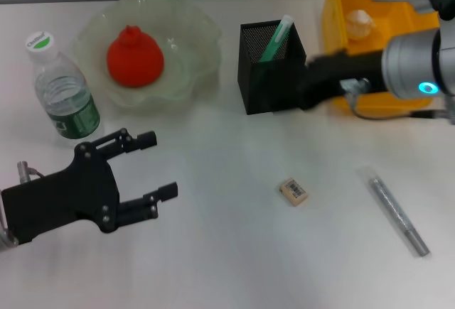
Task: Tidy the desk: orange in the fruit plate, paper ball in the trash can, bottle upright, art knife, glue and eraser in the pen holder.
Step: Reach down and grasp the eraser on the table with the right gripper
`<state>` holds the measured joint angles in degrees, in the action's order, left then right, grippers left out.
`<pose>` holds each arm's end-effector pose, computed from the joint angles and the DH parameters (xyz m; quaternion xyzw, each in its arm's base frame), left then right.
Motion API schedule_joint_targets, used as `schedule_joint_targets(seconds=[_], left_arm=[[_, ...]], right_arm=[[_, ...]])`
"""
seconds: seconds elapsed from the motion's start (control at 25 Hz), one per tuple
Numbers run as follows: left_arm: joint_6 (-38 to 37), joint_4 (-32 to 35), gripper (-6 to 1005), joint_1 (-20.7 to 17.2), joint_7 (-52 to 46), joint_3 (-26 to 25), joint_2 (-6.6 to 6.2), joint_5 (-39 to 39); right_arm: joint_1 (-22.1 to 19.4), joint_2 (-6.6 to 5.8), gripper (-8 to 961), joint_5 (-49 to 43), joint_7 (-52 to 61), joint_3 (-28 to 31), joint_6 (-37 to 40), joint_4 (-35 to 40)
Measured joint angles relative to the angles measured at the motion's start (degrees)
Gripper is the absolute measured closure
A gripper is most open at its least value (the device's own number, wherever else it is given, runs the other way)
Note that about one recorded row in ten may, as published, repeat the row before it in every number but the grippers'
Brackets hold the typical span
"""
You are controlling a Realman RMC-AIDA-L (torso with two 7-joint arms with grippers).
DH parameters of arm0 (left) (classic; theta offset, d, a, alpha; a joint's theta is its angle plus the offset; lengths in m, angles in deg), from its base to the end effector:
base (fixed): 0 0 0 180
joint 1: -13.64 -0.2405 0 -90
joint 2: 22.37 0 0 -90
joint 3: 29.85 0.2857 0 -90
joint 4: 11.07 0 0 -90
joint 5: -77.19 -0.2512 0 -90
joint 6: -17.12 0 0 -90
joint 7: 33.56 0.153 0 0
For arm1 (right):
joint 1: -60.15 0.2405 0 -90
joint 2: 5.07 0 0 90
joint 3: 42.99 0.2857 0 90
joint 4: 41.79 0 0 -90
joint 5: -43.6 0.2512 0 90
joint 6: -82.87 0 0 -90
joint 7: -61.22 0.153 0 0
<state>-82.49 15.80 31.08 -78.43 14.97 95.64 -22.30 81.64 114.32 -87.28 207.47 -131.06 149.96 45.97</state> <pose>-0.3495 0.2794 -0.0361 -0.9218 -0.0643 -0.3383 0.1778 0.1586 0.3960 -0.0347 -0.9283 0.2962 0.0454 0.2203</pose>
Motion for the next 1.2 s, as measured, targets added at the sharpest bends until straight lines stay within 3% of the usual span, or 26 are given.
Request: schedule_joint_targets(seconds=[0.16,0.32,0.56,1.2], left_arm=[[-0.3,0.6,216,-0.1,-1.4,-0.1,0.1,-1.5],[-0.1,0.6,216,-0.2,-1.7,0.0,0.2,-1.6],[0.1,0.6,216,-0.2,-1.7,0.0,0.3,-1.7],[0.5,0.1,216,-0.1,-1.7,0.1,0.39,-1.9]], right_arm=[[5.7,-0.01,190,-11.4,11.0,-1.0,13.9,2.9],[8.8,-0.04,173,-14.6,17.2,-4.3,18.8,1.6],[10.2,0.13,166,-16.0,21.3,-8.7,18.5,-2.1],[14.2,0.4,195,-16.0,22.6,-13.7,13.3,-12.0]])
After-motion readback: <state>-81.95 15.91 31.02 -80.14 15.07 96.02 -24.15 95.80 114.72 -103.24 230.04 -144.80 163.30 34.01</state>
